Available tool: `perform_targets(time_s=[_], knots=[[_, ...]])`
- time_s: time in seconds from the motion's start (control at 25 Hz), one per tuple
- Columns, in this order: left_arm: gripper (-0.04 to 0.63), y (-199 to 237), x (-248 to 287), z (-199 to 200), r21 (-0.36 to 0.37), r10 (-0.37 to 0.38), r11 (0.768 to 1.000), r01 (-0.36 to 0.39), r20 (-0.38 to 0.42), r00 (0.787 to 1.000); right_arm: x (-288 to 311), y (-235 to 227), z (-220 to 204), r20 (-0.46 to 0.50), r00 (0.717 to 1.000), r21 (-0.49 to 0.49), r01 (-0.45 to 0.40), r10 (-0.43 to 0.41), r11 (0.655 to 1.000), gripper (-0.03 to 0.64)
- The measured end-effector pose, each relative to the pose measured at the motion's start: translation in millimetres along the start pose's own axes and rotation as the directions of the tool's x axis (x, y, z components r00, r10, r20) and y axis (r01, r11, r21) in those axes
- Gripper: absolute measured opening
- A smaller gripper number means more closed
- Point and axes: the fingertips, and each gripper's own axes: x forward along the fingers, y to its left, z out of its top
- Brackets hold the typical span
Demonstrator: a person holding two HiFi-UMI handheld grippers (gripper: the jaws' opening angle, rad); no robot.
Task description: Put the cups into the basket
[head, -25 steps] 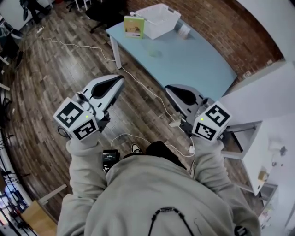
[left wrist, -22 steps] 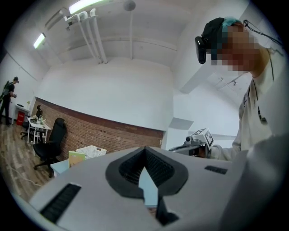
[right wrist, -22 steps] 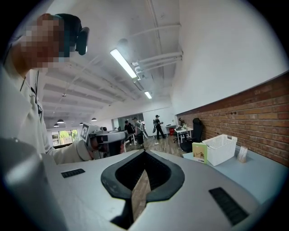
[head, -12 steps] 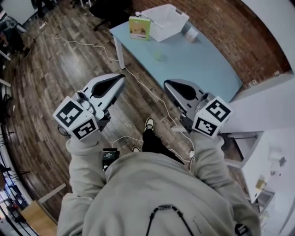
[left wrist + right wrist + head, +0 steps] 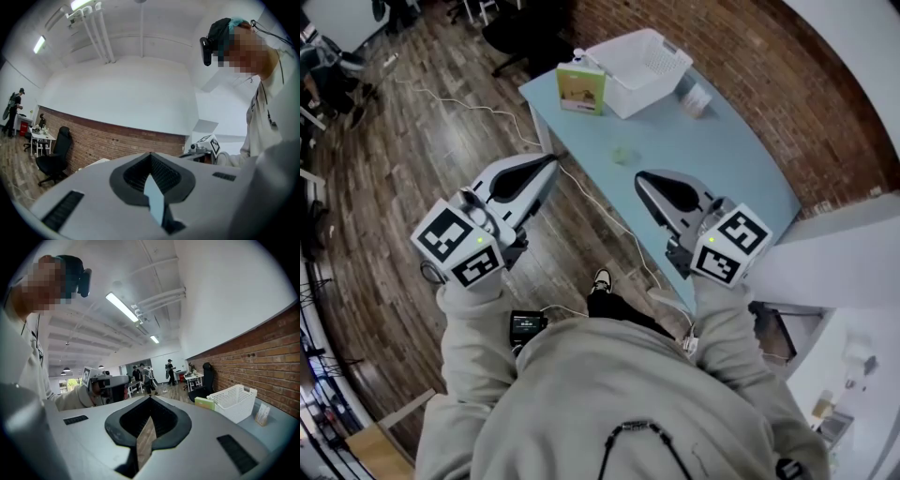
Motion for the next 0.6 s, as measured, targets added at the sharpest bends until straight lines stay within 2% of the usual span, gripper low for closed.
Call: perform_targets(time_s=[0.32,0.6], knots=[[-0.003,42.7,83.5,16.8,0.022,0.018,1.0,-0.017,-0.015,1.0,16.1,-89.5,25.6,0.027,0.999,0.019,-0.025,0.025,1.0,0.011],[-0.003,64.7,117.6,18.9,0.016,0.021,1.0,-0.02,-0.046,0.999,23.4,-131.5,31.2,0.044,0.999,0.055,-0.032,0.03,0.998,0.011]])
